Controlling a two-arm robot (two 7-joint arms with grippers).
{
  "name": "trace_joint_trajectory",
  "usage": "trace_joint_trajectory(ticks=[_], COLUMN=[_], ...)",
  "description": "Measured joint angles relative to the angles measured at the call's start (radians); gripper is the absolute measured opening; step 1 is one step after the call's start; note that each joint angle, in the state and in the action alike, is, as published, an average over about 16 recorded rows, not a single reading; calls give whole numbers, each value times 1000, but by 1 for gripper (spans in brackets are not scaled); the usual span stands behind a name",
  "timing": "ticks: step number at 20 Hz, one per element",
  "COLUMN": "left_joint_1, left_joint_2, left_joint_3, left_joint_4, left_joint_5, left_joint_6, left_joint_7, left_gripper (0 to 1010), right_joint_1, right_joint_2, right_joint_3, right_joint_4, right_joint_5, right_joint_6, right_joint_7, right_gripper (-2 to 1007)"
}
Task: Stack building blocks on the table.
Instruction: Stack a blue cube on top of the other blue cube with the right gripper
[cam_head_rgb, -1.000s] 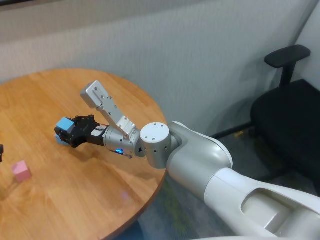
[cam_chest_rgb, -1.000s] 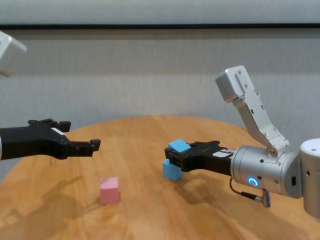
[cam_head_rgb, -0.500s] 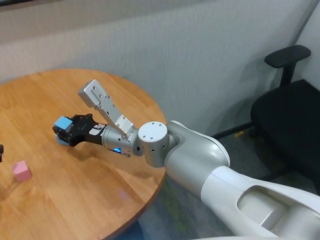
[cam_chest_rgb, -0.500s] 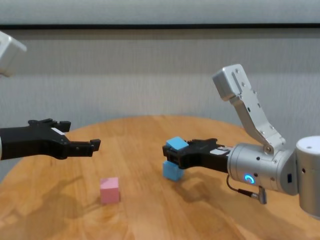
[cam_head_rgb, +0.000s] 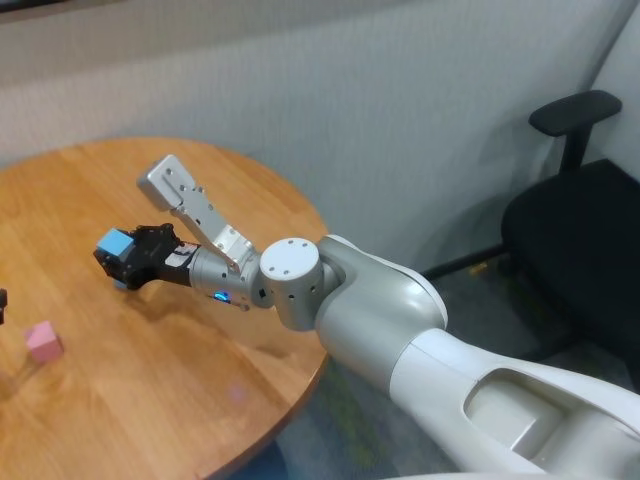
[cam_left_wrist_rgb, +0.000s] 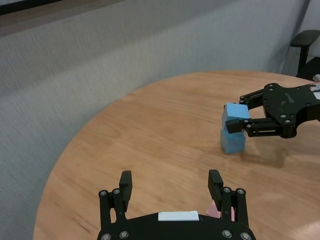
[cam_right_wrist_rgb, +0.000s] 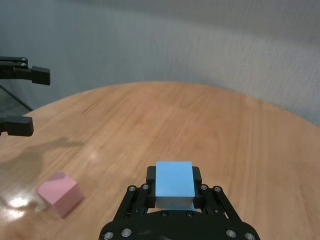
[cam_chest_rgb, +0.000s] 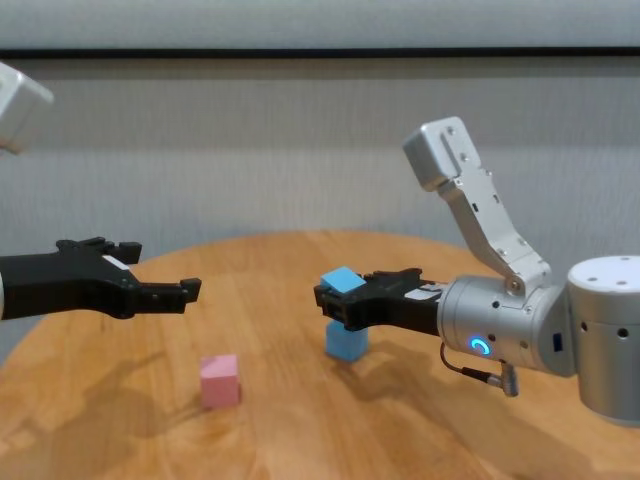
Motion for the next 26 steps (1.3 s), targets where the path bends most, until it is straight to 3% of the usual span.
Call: trace_joint_trajectory(ticks=[11,26], left_joint_1=[0,0], left_joint_2=[0,0], left_joint_3=[0,0], left_joint_4=[0,0], left_joint_5=[0,0], left_joint_6=[0,0], left_joint_7=[0,0], left_gripper=[1000,1000], right_joint_1=[-11,-5], right_joint_2=[-6,-5], right_joint_3=[-3,11], right_joint_4=[-24,-3], right_joint_5=[-29,-39], right_joint_6=[40,40], right_joint_7=[-24,-27], right_gripper=[369,369])
